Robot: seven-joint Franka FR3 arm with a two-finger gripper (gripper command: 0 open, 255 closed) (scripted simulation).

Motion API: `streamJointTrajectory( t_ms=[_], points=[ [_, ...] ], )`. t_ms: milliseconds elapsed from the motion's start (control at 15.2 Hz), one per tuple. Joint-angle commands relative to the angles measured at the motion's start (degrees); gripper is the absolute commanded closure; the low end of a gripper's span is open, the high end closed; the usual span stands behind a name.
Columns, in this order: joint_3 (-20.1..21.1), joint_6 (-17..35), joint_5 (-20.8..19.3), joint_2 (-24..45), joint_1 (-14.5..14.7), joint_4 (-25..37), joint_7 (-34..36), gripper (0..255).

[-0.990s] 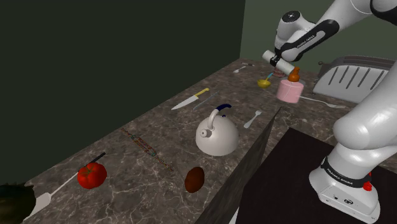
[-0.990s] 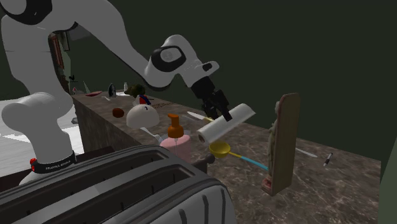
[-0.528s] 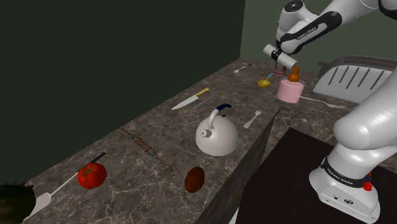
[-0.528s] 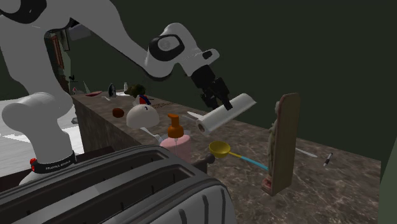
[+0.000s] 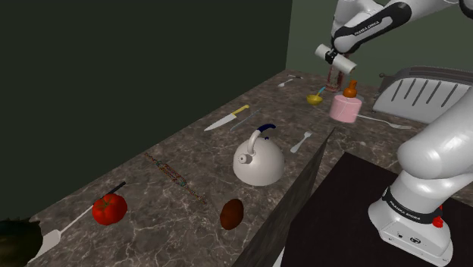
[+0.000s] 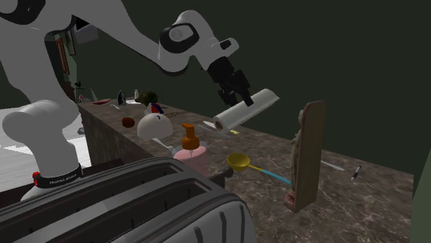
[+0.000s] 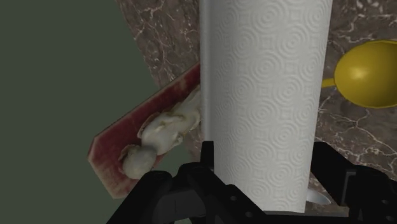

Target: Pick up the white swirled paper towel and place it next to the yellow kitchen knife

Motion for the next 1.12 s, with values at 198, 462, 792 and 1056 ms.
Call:
streamJointTrajectory(
  t_ms=[198,462,792,1056],
  points=[
    [3.4,-3.7,-2.2,-3.4,2.2,-2.4,5.8,255],
    [7.1,-7.2,-3.5,-5.6,4.4,-4.1,11.5,255],
    [11.9,-11.9,-4.1,-7.0,7.3,-4.7,18.0,255],
    [15.8,-15.9,-4.1,-7.0,9.6,-4.0,22.9,255]
  ],
)
